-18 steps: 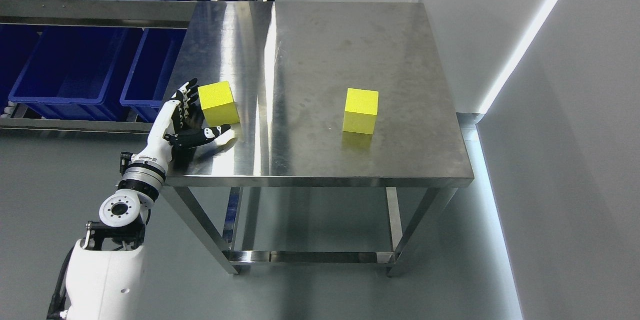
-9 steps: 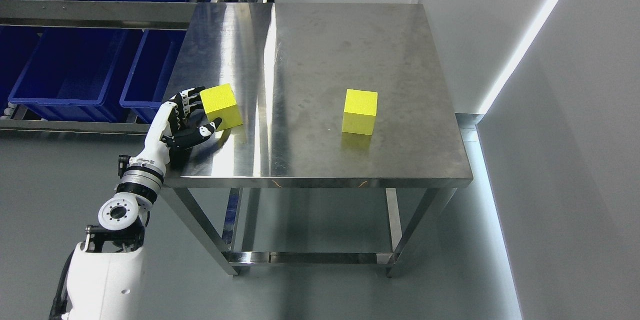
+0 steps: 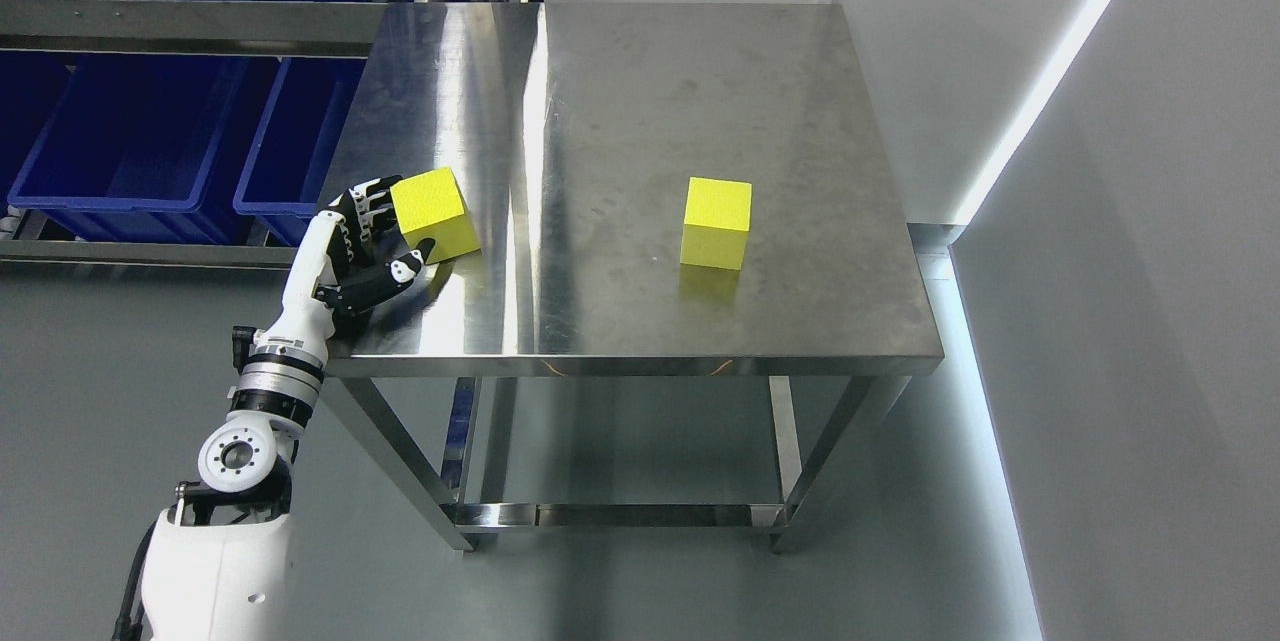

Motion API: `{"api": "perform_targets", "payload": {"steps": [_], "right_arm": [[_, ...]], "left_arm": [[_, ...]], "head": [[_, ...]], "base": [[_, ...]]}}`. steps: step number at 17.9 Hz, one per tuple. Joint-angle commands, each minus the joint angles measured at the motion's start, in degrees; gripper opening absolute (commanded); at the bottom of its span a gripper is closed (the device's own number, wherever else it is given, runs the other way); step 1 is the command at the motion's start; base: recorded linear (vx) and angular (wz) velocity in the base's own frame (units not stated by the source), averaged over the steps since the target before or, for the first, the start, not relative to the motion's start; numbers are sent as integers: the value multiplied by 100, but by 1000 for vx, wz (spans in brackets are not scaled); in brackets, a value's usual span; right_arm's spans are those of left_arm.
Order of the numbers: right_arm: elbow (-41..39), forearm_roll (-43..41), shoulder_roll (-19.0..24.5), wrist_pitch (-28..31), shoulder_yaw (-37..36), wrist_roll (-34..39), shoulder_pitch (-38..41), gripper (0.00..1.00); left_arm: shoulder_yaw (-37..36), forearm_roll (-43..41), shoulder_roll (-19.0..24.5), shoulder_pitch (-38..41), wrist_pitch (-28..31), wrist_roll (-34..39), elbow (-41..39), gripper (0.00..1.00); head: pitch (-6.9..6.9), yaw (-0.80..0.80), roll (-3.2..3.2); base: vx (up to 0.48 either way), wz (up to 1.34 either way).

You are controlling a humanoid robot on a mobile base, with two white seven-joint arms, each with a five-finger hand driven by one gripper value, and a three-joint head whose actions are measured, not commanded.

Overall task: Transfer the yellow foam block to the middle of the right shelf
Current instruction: 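Close the left hand fingers and grasp the yellow cube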

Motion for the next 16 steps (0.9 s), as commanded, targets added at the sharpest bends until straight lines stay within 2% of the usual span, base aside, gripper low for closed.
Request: {"api": "perform_targets", "payload": {"steps": [1, 2, 3, 5, 8, 12, 16], "right_arm": [[-100, 18, -100, -2, -35, -4, 0, 100], [-100, 18, -100, -2, -35, -4, 0, 100], [-100, 9, -100, -2, -35, -4, 0, 100], [-100, 18, -100, -2, -35, -4, 0, 100], [-100, 18, -100, -2, -35, -4, 0, 100], [-100, 18, -100, -2, -35, -4, 0, 100], [-100, 18, -100, -2, -35, -4, 0, 100]], "left_arm": [[245, -12, -134, -41, -135, 36, 439, 26], [227, -39, -125, -68, -100, 28, 501, 38], [226, -39, -134, -60, -56, 2, 502, 37], [261, -21, -152, -42, -90, -8, 484, 29], [419, 22, -222, -33, -528, -8, 458, 0], [639, 154, -254, -94, -731, -7, 362, 0], [841, 961, -254, -366, -1082, 54, -235, 0]], "head": [[0, 0, 0], [0, 0, 0], [0, 0, 0], [0, 0, 0], [0, 0, 0], [0, 0, 0], [0, 0, 0]], "base": [[0, 0], [0, 0], [0, 0], [0, 0], [-6, -21], [0, 0], [-3, -10]]}}
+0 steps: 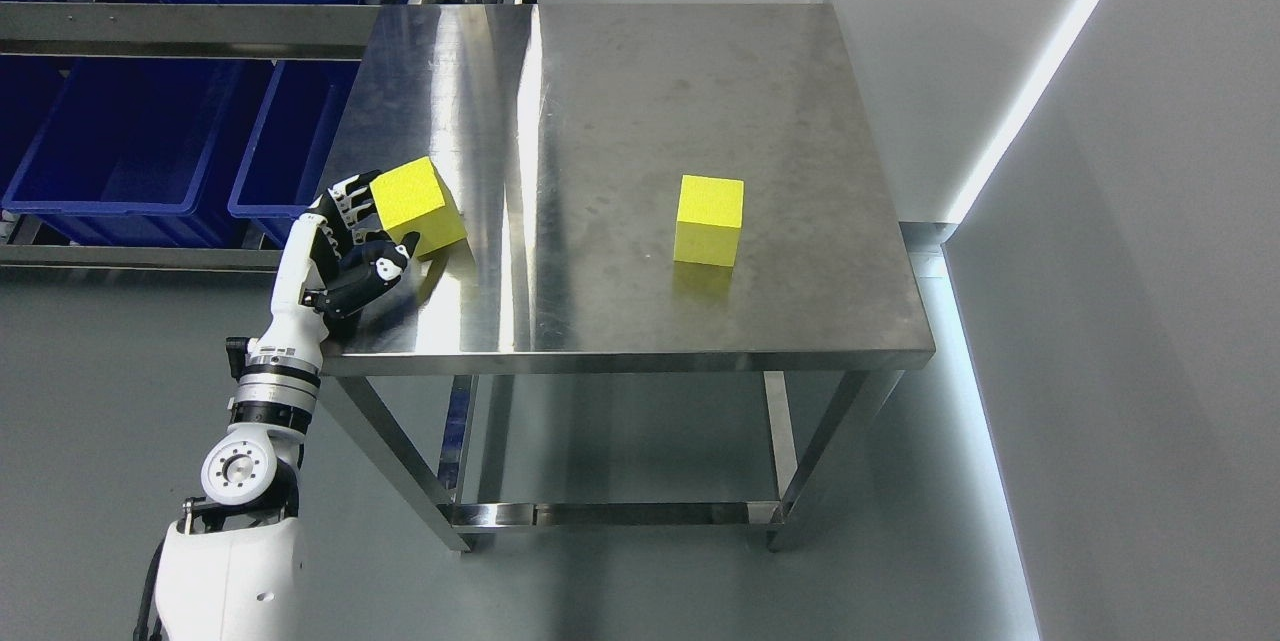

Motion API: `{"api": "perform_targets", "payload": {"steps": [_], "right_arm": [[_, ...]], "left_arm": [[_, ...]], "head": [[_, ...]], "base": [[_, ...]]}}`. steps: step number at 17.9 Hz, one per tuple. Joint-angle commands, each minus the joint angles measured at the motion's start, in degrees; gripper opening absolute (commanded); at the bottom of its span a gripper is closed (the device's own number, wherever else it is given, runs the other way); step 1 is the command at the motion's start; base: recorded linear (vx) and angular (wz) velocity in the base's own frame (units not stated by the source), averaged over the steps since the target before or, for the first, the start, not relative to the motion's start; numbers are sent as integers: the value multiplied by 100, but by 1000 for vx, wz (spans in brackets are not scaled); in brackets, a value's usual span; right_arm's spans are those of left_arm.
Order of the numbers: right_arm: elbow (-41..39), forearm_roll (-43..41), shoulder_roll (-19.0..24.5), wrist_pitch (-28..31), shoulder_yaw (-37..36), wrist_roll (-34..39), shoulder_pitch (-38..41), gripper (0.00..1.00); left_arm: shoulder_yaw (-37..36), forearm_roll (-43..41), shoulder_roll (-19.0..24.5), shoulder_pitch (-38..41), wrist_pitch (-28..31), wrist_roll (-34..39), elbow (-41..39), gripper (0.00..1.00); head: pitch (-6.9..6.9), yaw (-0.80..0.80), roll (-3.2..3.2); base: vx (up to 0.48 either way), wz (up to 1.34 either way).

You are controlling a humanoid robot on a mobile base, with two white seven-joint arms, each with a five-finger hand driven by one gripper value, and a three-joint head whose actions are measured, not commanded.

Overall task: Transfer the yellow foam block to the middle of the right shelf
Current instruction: 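Close the left hand fingers and grasp the yellow cube, then lift the cube in the left hand while the robot turns to the shelves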

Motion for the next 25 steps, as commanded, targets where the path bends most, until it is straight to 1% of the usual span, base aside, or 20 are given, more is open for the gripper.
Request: {"api": "perform_targets", "payload": {"steps": [1, 3, 4, 12, 17, 25], "right_arm": [[-100, 9, -100, -2, -35, -4, 0, 100], [-100, 17, -100, -2, -35, -4, 0, 100], [-100, 18, -100, -2, -35, -4, 0, 100], [-100, 18, -100, -2, -35, -4, 0, 100], [-100, 18, -100, -2, -35, -4, 0, 100], [-100, 18, -100, -2, -44, -4, 0, 100]], "left_arm": [[476, 786, 2, -324, -487, 66, -667, 0], [521, 1033, 2, -448, -926, 58, -861, 0], [538, 1051, 2, -457, -1024, 49, -906, 0], [591, 1121, 2, -273, -1270, 22, -1020, 1], [723, 1121, 2, -71, -1429, 13, -1047, 1], [916, 1121, 2, -62, -1429, 5, -1064, 1]], "head": [[0, 0, 0], [0, 0, 0], [-1, 0, 0], [-1, 0, 0], [-1, 0, 0], [-2, 0, 0]], "base": [[-26, -9], [-36, -12], [-47, -16], [-124, 111], [-118, 982], [29, 1351]]}}
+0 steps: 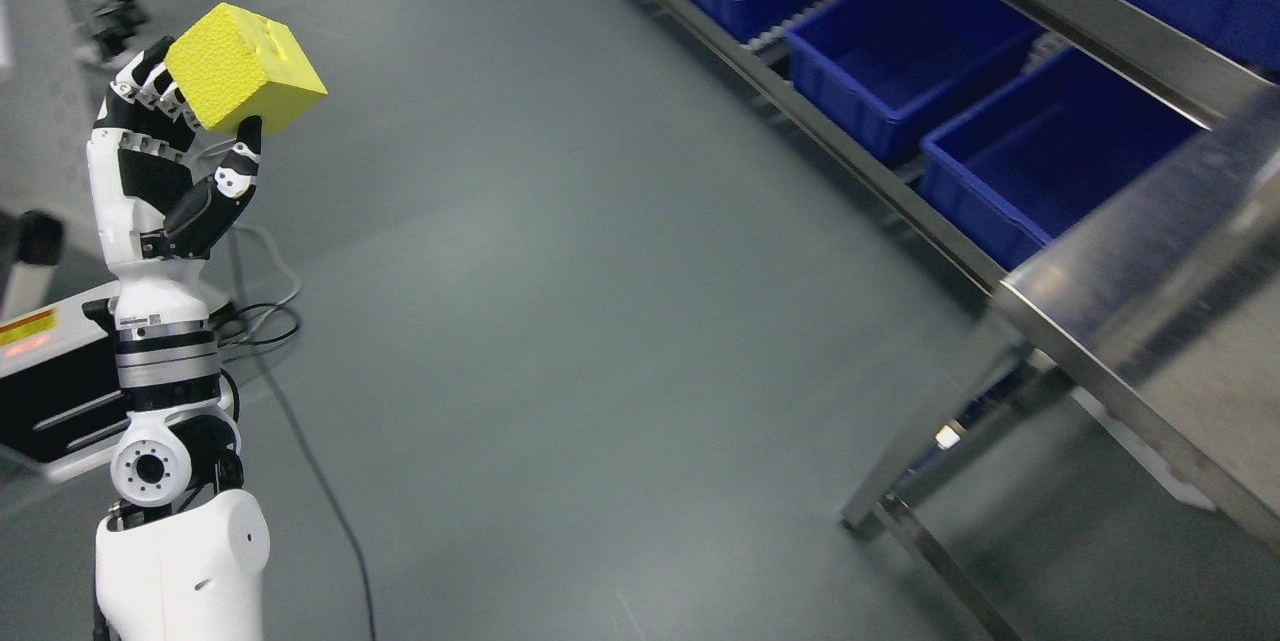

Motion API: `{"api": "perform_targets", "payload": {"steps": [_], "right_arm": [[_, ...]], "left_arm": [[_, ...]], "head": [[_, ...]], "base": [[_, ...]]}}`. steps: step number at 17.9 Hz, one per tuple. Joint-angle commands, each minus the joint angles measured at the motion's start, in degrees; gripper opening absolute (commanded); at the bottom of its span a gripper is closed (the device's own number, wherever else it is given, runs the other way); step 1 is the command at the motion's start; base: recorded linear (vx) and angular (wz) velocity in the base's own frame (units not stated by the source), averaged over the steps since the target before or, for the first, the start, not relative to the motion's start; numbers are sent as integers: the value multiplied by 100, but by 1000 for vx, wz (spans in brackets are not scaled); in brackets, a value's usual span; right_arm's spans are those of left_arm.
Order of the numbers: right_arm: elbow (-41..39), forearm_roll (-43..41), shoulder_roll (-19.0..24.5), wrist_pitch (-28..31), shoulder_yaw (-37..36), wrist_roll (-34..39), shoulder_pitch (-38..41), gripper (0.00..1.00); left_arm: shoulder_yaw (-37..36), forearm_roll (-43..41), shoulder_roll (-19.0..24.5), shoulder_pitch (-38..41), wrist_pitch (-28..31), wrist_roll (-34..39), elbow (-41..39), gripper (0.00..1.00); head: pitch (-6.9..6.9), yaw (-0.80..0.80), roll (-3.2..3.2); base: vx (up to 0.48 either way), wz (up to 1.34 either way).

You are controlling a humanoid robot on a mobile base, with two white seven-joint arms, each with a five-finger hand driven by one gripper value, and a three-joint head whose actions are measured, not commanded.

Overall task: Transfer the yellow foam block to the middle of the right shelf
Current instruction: 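Lift the cube in the left hand while the robot turns to the shelves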

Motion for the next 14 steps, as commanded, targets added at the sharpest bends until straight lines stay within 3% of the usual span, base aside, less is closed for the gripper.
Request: {"api": "perform_targets", "payload": {"steps": [1, 6, 14], "right_arm": [[-100, 18, -100, -2, -35, 0, 1, 100], [-100, 17, -100, -2, -35, 0, 1, 100], [-100, 9, -100, -2, -35, 0, 1, 100]], "left_arm": [[252, 10, 91, 36, -1, -4, -120, 1], [252, 1, 91, 36, -1, -4, -120, 1], [252, 1, 91, 36, 16, -4, -120, 1]], "head": [[0, 0, 0], [0, 0, 0], [0, 0, -5]], "base": [[95, 1194], [114, 969], [128, 406]]}}
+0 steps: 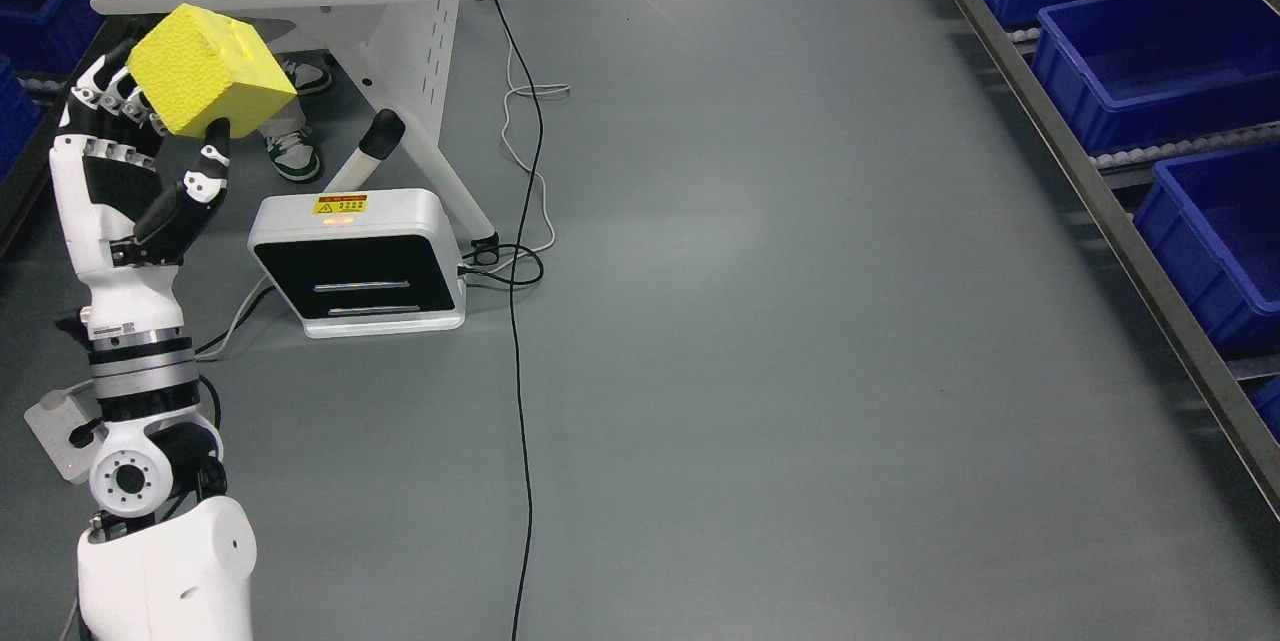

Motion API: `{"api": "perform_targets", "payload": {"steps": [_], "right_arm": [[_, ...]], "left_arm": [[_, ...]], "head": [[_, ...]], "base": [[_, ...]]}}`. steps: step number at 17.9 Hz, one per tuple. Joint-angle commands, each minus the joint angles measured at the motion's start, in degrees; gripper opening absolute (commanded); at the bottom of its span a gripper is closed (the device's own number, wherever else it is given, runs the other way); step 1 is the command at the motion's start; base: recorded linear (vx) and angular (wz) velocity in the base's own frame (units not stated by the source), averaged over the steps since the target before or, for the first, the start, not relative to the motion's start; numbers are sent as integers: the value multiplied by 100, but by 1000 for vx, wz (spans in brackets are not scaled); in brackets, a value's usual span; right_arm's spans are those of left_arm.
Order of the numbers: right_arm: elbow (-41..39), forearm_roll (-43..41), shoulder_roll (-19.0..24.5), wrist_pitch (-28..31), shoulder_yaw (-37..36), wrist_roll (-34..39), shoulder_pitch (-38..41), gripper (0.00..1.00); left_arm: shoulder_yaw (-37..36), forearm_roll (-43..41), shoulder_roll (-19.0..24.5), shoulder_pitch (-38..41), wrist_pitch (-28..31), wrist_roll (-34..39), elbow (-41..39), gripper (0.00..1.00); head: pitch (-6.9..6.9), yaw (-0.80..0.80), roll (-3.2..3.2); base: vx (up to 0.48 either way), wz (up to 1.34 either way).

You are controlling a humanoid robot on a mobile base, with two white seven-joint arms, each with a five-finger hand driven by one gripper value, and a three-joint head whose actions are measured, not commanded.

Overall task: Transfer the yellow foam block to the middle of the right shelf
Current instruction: 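Lift the cube in the left hand while the robot turns to the shelves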

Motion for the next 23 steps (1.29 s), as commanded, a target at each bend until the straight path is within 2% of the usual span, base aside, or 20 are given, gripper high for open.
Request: {"api": "perform_targets", "payload": {"steps": [1, 11, 23], "right_arm": [[-100, 17, -100, -2, -35, -1, 1, 100], [-100, 17, -100, -2, -44, -1, 1, 100], [-100, 18, -100, -2, -44, -1, 1, 100]], "left_arm": [[63, -6, 97, -11, 32, 0, -33, 1], [71, -6, 97, -2, 32, 0, -33, 1], [71, -6, 97, -2, 41, 0, -33, 1]], "head": [[0, 0, 0], [0, 0, -9], [0, 0, -9]], "base": [[127, 139], [173, -143], [273, -300]]}}
